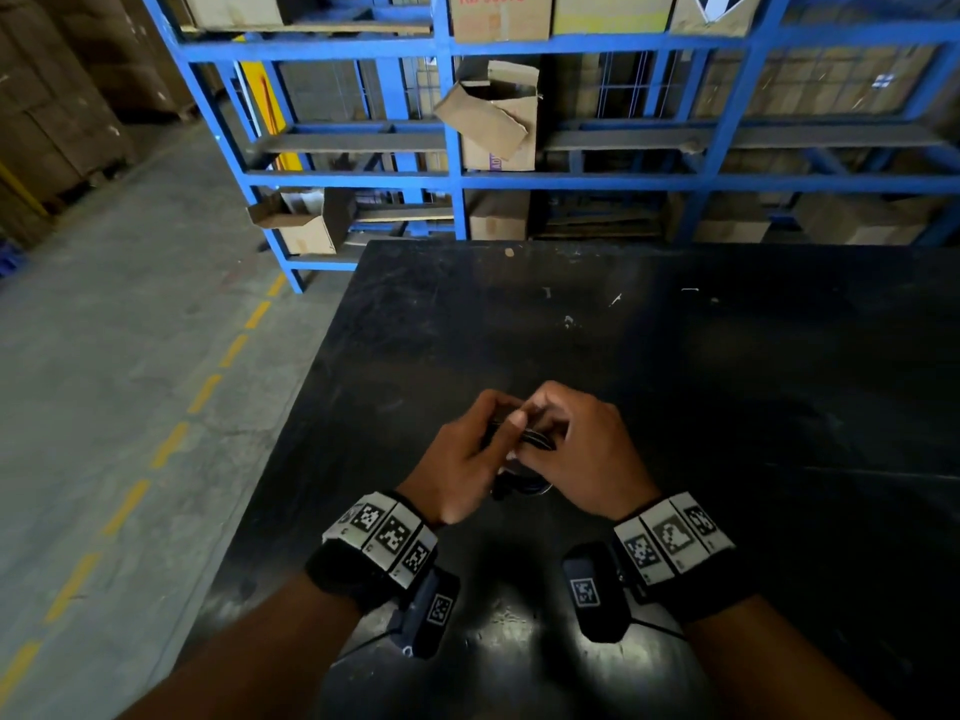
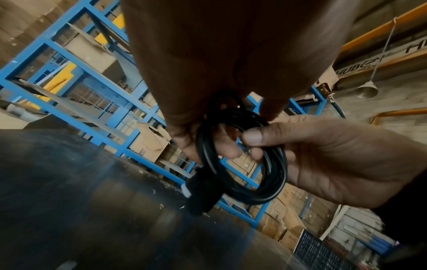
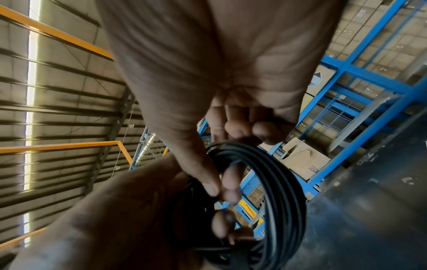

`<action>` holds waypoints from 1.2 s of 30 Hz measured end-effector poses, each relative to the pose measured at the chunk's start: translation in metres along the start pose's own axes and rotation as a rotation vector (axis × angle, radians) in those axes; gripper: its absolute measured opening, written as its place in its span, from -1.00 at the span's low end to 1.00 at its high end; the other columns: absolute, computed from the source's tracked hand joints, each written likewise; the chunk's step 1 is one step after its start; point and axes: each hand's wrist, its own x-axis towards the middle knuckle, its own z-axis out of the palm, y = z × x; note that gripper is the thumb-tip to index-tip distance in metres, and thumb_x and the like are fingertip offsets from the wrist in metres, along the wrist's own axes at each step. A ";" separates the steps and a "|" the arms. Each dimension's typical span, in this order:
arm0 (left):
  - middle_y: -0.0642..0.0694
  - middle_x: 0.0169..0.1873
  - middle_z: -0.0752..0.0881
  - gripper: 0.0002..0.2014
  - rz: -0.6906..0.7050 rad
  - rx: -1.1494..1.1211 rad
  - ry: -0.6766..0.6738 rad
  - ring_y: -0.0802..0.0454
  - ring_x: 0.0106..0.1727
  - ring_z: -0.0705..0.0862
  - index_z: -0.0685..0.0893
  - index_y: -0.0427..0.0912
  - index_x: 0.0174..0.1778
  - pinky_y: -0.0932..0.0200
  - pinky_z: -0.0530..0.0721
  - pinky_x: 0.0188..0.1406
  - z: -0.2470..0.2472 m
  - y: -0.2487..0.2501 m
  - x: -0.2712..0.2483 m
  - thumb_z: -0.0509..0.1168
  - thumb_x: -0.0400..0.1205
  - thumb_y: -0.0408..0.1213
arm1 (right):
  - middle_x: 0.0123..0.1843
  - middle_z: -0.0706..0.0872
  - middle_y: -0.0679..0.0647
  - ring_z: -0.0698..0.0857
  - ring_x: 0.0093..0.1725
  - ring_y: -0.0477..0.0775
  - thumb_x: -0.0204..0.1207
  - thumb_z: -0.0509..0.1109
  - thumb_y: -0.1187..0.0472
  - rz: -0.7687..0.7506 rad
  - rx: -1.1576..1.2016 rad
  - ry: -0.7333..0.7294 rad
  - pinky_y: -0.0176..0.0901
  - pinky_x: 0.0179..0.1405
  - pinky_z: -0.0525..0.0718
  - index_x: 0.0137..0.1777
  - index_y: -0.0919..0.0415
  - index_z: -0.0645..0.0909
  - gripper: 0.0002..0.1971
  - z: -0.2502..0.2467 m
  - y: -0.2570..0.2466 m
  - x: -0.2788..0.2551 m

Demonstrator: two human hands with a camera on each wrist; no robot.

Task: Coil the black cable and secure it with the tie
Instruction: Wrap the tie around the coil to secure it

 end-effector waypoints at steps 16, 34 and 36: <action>0.01 -0.54 0.53 -0.76 -0.187 -0.348 0.082 0.15 -0.59 0.49 0.61 -0.20 -0.25 0.27 0.51 -0.51 -0.006 -0.028 0.001 0.37 0.75 -0.29 | -0.07 0.90 0.08 0.85 -0.08 0.36 0.41 0.68 0.26 0.048 0.416 0.116 0.46 -0.04 0.78 0.00 0.10 0.85 -0.81 0.029 0.035 -0.024; 0.10 -0.54 0.49 -0.82 -0.383 -0.538 0.251 0.21 -0.53 0.45 0.48 -0.17 -0.20 0.19 0.49 -0.36 -0.025 -0.115 -0.032 0.28 0.66 -0.20 | -0.11 0.91 0.12 0.86 -0.18 0.00 0.53 0.58 0.22 0.382 0.366 0.013 -0.07 -0.18 0.85 -0.07 0.08 0.83 -0.97 0.094 0.108 0.027; 0.11 -0.54 0.48 -0.81 -0.421 -0.545 0.309 0.21 -0.53 0.47 0.48 -0.13 -0.22 0.14 0.46 -0.33 -0.033 -0.125 -0.032 0.28 0.66 -0.18 | -0.19 0.89 0.07 0.88 -0.20 0.10 0.46 0.60 0.13 0.475 0.188 0.034 0.20 -0.11 0.89 -0.19 -0.05 0.77 -0.93 0.111 0.143 0.048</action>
